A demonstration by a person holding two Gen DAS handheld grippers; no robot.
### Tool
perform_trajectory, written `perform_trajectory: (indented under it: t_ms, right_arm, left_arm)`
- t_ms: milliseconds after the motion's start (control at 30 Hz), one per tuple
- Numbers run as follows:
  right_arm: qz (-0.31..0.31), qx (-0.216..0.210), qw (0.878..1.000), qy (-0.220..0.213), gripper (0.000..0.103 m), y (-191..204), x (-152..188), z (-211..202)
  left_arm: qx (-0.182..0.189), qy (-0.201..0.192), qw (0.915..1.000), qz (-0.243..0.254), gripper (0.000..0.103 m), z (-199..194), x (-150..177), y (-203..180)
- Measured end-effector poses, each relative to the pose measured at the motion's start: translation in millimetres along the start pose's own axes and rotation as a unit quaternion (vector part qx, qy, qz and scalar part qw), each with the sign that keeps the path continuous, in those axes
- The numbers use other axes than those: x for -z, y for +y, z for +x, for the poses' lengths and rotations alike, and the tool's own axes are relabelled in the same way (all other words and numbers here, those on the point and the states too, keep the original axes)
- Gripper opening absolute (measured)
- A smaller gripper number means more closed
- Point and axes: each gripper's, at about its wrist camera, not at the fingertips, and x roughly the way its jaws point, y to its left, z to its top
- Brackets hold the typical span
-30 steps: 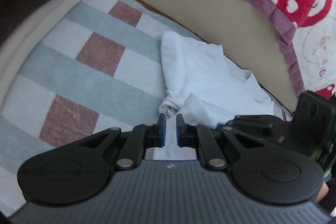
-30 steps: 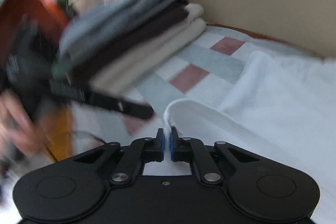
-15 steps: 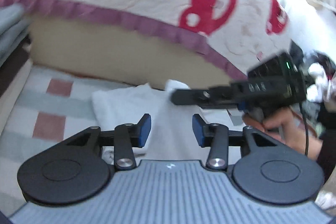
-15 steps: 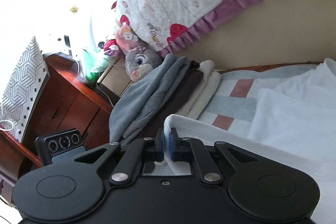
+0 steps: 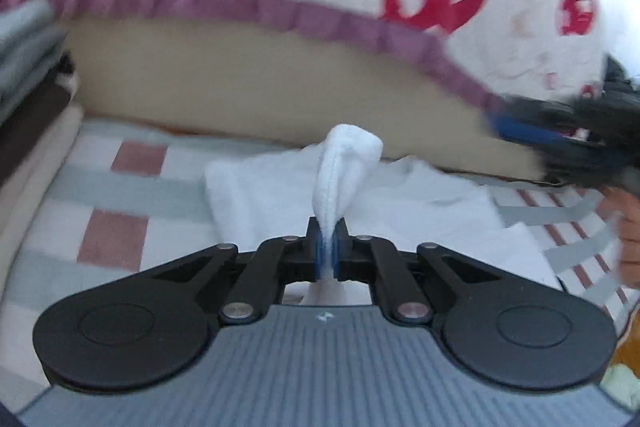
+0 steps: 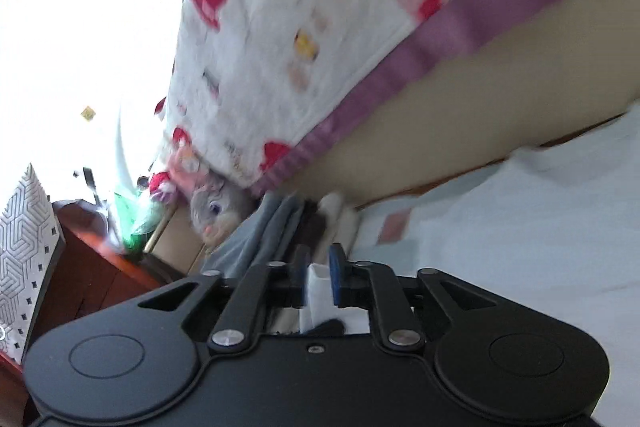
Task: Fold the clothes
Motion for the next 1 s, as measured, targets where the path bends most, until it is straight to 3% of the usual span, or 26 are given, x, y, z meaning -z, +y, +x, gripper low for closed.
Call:
perform_trajectory:
  t_ms: [67, 167, 233, 300, 467, 533, 600, 700, 867, 1000]
  right_arm:
    - [-0.075, 0.095, 0.993, 0.012, 0.040, -5.7, 2.2, -32.7]
    - [-0.162, 0.218, 0.961, 0.049, 0.040, -36.3, 11.6, -75.2]
    - [-0.163, 0.276, 0.946, 0.056, 0.041, -69.1, 17.2, -97.7]
    - [-0.115, 0.314, 0.941, 0.055, 0.041, -107.7, 17.0, -115.2]
    - [-0.046, 0.355, 0.933, 0.043, 0.041, -164.6, 12.2, -121.9]
    - [-0.052, 0.365, 0.929, 0.031, 0.058, -159.5, 12.1, -121.7]
    - [-0.057, 0.374, 0.925, 0.020, 0.058, -154.5, 12.1, -121.6]
    - [-0.066, 0.388, 0.919, 0.002, 0.006, -146.8, 12.1, -121.3]
    - [-0.080, 0.412, 0.907, -0.028, 0.004, -134.1, 12.0, -120.9]
    - [-0.148, 0.427, 0.890, -0.061, 0.002, -111.6, 5.8, -119.5]
  left_arm:
    - [-0.024, 0.014, 0.9995, -0.012, 0.005, 14.7, 1.6, 3.7]
    - [-0.056, 0.031, 0.9977, -0.018, 0.005, 32.0, 4.9, 8.0]
    - [-0.068, 0.040, 0.9967, -0.017, 0.005, 37.7, 6.5, 8.4]
    - [-0.070, 0.042, 0.9965, -0.016, 0.005, 37.4, 6.2, 9.1]
    - [-0.061, 0.045, 0.9960, -0.048, 0.005, 39.3, 6.5, 18.2]
    - [-0.053, 0.048, 0.9951, -0.068, 0.005, 41.5, 8.7, 24.7]
    - [-0.050, 0.053, 0.9940, -0.082, 0.005, 45.3, 11.2, 30.1]
    - [-0.056, 0.056, 0.9946, -0.067, 0.005, 46.1, 11.3, 27.3]
    - [-0.051, -0.016, 0.9947, -0.088, 0.005, 29.3, 5.9, 25.8]
    - [-0.077, -0.023, 0.9932, -0.084, 0.005, 32.7, 8.1, 24.2]
